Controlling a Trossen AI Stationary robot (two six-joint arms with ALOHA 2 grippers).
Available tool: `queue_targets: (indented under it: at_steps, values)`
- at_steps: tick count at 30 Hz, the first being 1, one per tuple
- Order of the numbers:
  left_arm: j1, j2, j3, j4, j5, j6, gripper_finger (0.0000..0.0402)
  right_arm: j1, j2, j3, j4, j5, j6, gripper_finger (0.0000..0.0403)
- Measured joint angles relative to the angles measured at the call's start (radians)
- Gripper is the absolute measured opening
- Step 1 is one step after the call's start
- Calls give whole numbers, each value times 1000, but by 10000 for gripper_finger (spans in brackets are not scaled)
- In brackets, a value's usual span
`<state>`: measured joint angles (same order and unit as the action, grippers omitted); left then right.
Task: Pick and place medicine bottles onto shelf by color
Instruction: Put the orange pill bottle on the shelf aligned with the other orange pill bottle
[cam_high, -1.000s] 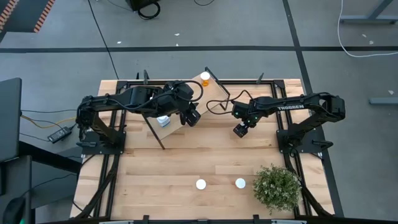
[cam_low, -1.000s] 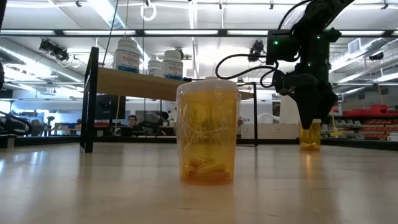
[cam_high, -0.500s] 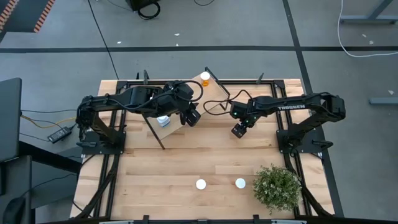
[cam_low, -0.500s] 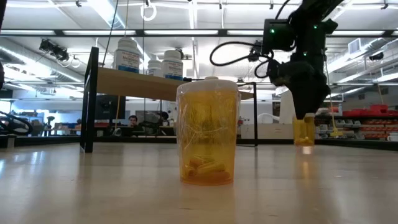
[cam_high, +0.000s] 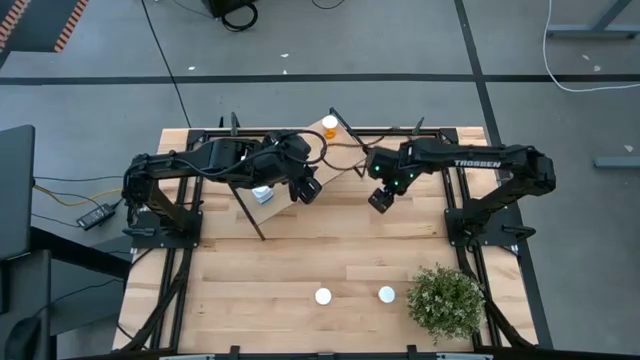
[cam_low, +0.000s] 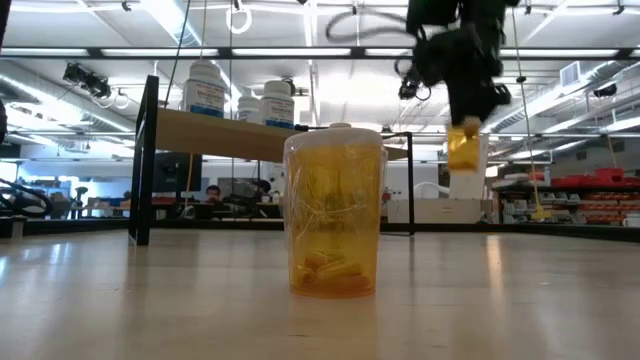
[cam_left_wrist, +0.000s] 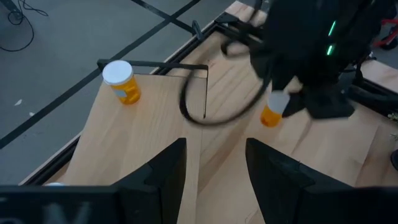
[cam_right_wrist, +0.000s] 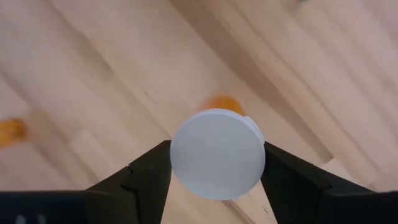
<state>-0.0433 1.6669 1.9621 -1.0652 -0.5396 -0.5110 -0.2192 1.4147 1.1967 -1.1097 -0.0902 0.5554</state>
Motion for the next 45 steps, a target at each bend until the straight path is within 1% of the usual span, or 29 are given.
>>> queue_targets:
  at_steps: [5, 11, 19, 23, 26, 33, 39, 45]
  values:
    - [0, -15, 1, -17, 8, 17, 172, 0, 24, 177, -69, 10, -32, 233]
    - [3, -58, 1, -36, 8, 34, 172, 0, 161, 393, -181, 22, -93, 232]
    - [1, -97, 1, -60, 6, 36, 172, -8, 332, 686, -219, 89, -166, 232]
    - [0, -106, 1, -71, 7, 36, 172, -35, 395, 793, -226, 135, -208, 232]
    - [0, -106, 1, -70, 7, 57, 172, -69, 435, 828, -225, 142, -228, 232]
    - [1, -106, 1, -70, 6, 109, 172, -140, 484, 830, -229, 142, -254, 232]
    - [8, -106, 1, -68, 6, 112, 172, -179, 491, 830, -226, 143, -268, 232]
    - [7, -106, 1, -33, 7, 111, 172, -202, 491, 825, -219, 143, -280, 232]
